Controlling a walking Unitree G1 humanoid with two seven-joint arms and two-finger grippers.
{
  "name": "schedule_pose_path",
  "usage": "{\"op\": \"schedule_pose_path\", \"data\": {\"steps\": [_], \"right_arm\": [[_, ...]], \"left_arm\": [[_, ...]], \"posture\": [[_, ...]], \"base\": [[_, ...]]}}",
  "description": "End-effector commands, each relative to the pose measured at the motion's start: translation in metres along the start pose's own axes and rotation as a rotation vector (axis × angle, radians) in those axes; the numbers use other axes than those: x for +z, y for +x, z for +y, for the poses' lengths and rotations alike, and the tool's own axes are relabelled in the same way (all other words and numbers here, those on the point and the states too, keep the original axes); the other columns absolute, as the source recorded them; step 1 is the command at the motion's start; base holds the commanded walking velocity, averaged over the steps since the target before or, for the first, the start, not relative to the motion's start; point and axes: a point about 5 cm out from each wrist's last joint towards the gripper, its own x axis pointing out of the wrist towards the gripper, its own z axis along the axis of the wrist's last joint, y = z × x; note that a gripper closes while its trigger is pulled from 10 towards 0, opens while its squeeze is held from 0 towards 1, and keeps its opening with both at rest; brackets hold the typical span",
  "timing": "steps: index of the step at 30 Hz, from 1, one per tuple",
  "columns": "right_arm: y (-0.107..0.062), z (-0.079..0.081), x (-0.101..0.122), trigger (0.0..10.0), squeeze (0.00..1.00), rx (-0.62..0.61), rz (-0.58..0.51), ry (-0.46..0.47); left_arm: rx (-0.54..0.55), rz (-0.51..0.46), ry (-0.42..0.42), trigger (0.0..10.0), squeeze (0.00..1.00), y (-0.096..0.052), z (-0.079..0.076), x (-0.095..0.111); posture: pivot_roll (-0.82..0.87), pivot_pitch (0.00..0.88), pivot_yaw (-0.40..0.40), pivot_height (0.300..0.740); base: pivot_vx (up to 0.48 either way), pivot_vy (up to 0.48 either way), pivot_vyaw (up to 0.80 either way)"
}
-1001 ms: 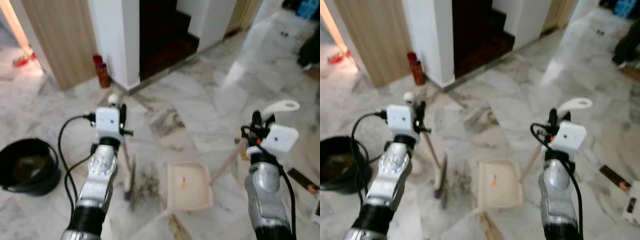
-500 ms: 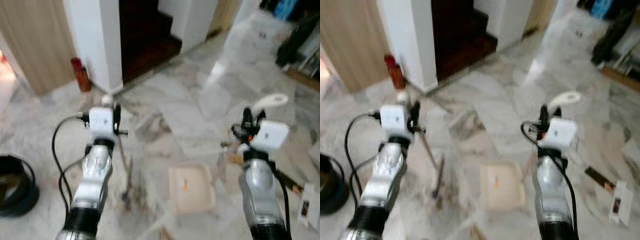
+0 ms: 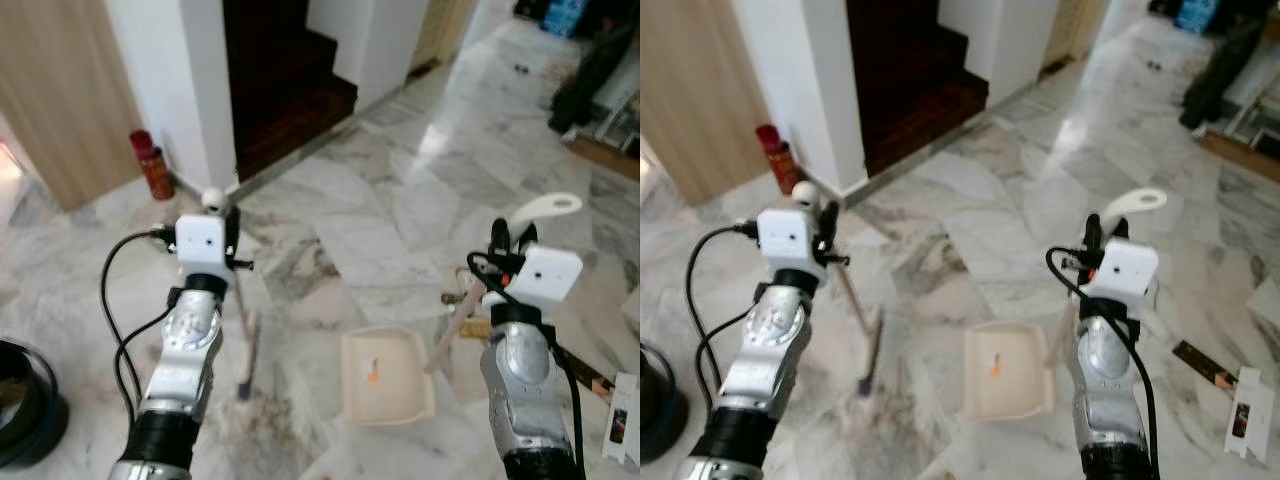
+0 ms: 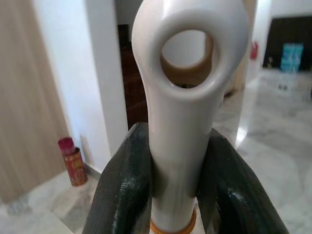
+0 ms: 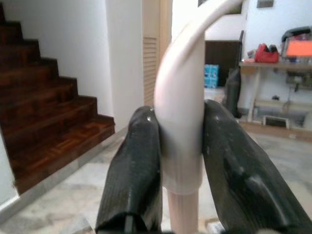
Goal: Sweep floor
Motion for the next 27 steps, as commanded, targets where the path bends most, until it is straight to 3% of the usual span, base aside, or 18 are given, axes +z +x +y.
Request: {"op": "schedule_pose_path", "data": {"steps": [1, 10, 16, 22, 27], "right_arm": [[0.0012, -0.0081, 0.0072, 10.0, 0.0, -0.043, -0.051, -0.003], [-0.0037, -0.0011, 0.0041, 10.0, 0.0, -0.051, -0.044, 0.017], [-0.0045, -0.0053, 0.0041, 10.0, 0.0, -0.071, -0.049, 0.015], [-0.0046, -0.0044, 0.0044, 10.0, 0.0, -0.067, -0.047, 0.013], [-0.0038, -0.0046, 0.0053, 10.0, 0.0, -0.062, -0.049, 0.013]], "left_arm": [[-0.069, -0.072, -0.02, 10.0, 0.0, 0.0082, -0.0156, 0.0169], [-0.084, -0.08, -0.007, 10.0, 0.0, 0.0155, -0.014, 0.0199], [-0.1, -0.081, -0.012, 10.0, 0.0, 0.0165, -0.0169, 0.0206], [-0.096, -0.08, -0.012, 10.0, 0.0, 0.0157, -0.016, 0.0201], [-0.088, -0.076, -0.012, 10.0, 0.0, 0.0133, -0.0154, 0.0186]], "posture": [[0.09, 0.071, -0.025, 0.74], [0.08, 0.07, -0.002, 0.74], [0.08, 0.077, 0.005, 0.74], [0.08, 0.091, -0.007, 0.74], [0.08, 0.099, -0.018, 0.74]], "base": [[0.311, 0.0, 0.0], [0.303, 0.0, 0.0], [0.301, 0.0, -0.8], [0.299, 0.0, 0.0], [0.3, 0.0, -0.64]]}}
